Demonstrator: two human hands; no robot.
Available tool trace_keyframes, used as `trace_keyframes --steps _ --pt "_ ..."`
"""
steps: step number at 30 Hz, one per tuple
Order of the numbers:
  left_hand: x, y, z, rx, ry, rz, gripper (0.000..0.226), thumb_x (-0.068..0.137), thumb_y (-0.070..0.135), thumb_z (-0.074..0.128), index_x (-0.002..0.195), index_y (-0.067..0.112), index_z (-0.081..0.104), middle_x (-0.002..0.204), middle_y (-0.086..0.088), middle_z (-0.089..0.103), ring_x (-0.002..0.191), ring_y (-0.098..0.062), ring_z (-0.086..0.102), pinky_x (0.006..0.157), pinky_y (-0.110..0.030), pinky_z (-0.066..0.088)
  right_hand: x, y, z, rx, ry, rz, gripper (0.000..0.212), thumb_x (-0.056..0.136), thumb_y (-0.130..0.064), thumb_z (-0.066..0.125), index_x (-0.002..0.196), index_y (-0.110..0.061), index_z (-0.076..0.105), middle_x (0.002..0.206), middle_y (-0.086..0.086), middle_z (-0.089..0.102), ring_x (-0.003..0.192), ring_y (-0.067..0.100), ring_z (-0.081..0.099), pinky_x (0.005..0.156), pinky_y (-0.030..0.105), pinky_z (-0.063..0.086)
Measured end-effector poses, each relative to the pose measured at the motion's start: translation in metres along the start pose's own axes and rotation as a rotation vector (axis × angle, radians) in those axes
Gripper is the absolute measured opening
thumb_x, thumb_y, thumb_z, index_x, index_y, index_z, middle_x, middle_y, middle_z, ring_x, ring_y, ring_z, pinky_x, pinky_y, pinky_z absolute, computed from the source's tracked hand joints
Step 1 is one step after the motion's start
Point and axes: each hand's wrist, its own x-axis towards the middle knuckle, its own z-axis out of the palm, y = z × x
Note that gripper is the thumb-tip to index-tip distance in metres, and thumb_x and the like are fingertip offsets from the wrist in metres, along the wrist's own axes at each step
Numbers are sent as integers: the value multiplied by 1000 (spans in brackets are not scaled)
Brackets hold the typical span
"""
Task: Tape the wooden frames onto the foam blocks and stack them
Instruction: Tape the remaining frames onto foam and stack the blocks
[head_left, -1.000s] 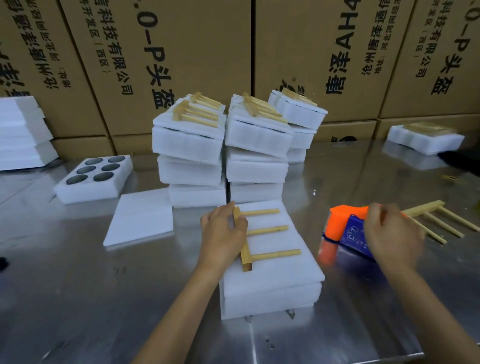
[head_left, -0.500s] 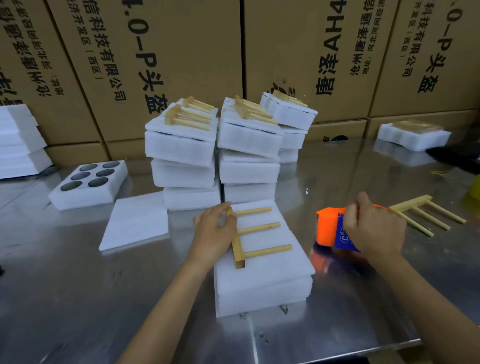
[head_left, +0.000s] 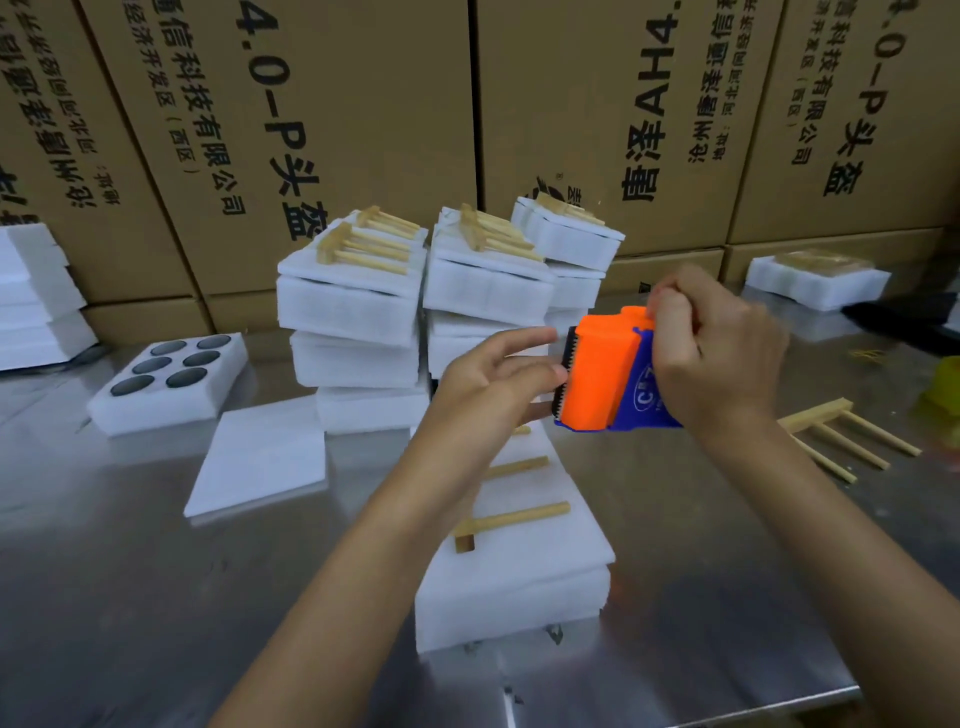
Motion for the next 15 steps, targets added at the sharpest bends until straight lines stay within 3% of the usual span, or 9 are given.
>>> trace_keyframes --steps 3,5,9,12,15 --pt "3 -4 -9 -108 -39 -81 34 92 11 64 125 17 65 110 -9 75 103 -20 72 91 -35 57 0 -2 1 -12 -27 -9 29 88 -25 33 79 -13 58 59 4 56 54 25 51 55 38 39" --pt "5 -8 -15 -187 -81 -139 33 93 8 62 125 10 66 113 -12 74 107 -22 70 94 -35 57 -3 -2 4 -1 -42 -10 28 88 -25 33 78 -14 57 58 2 55 53 23 51 55 38 40" --pt "6 -15 -20 -296 -27 -177 19 93 7 63 109 2 73 107 -13 75 101 -23 73 87 -32 59 -9 -3 9 40 -66 -17 28 89 -30 31 79 -18 55 57 -7 52 53 9 50 54 27 36" --pt "5 -20 -22 -206 86 -117 11 93 8 64 97 6 75 97 -10 77 89 -19 75 76 -27 60 -8 -8 13 40 -92 -10 28 89 -28 33 80 -17 57 60 -2 57 55 13 53 56 29 39" --pt "4 -22 -23 -54 160 -22 12 95 11 63 97 8 75 92 -5 78 88 -16 74 76 -25 61 -3 -13 14 25 -144 -16 27 88 -27 33 79 -17 57 61 -1 58 57 20 55 59 34 41"
